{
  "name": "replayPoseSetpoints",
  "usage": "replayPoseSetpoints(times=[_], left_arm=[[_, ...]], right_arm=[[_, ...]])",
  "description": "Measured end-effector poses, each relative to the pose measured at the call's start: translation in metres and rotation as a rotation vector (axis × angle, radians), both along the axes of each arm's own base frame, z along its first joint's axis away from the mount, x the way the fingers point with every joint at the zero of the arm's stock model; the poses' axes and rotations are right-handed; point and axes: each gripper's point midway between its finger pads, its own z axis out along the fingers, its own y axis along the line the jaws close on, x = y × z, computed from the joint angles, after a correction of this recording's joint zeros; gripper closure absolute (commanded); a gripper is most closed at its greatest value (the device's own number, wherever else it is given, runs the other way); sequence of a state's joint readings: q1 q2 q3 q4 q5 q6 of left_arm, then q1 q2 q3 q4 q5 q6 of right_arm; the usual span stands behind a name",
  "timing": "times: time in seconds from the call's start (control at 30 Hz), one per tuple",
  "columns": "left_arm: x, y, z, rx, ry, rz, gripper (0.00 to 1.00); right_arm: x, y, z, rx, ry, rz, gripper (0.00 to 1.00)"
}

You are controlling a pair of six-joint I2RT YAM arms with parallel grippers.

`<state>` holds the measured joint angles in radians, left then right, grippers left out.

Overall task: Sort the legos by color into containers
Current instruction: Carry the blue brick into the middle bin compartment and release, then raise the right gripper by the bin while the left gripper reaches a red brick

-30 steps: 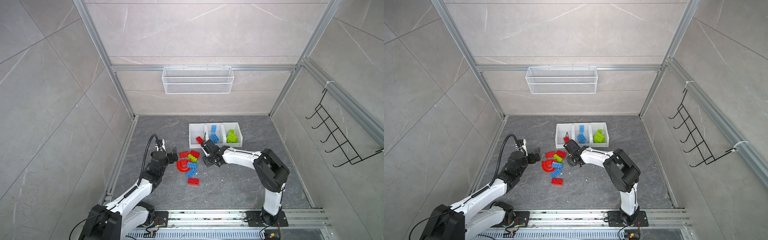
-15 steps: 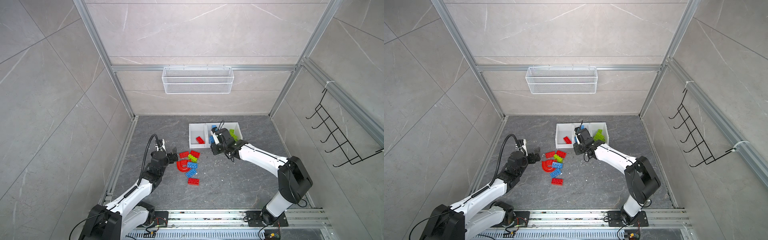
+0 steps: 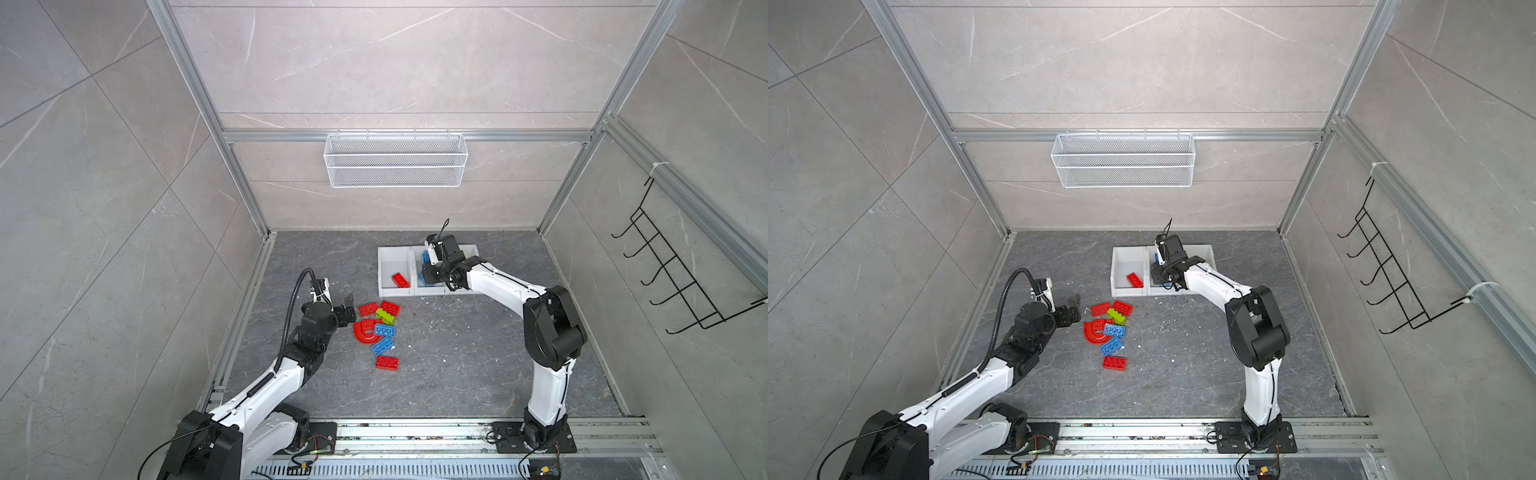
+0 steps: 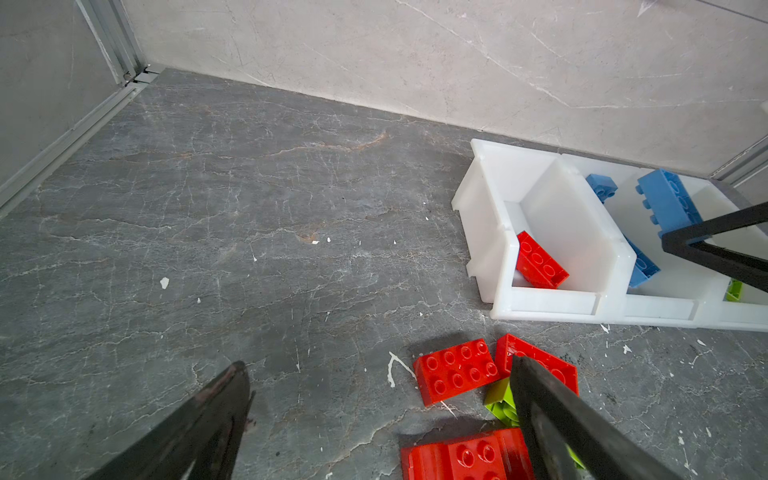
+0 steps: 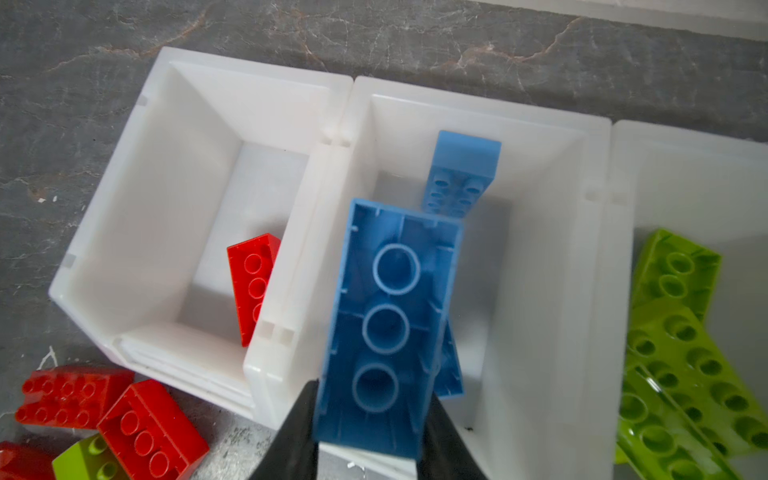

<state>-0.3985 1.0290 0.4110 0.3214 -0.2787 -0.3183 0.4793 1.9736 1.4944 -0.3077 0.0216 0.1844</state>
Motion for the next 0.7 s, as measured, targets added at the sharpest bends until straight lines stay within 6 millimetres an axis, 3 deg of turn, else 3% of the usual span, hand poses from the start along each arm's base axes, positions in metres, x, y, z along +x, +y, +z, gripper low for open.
replayPoseSetpoints(times=[0.13,0.37,0.47,0.63,0.7], left_arm=[[0.000,0.000,0.001,-0.001,-0.003,0.001,0.00],[0.000,0.000,0.001,-0.002,-0.003,-0.002,0.00],[-0.001,-0.004,0.001,-0.009,0.001,-0.023,0.00],[-0.004,-0.020,0.001,-0.035,0.025,-0.111,0.00],[-0.001,-0.030,0.007,-0.044,0.040,-0.145,0.01]], right_arm=[[0.008,0.001,-0.004,-0.001,0.013,-0.007,0.40],[0.000,-0.006,-0.002,0.002,0.020,-0.012,0.36],[-0.032,-0.019,0.018,0.037,-0.012,-0.003,0.31],[-0.103,-0.044,0.086,0.250,-0.245,0.001,0.26],[-0.121,-0.047,0.097,0.341,-0.309,0.013,0.25]])
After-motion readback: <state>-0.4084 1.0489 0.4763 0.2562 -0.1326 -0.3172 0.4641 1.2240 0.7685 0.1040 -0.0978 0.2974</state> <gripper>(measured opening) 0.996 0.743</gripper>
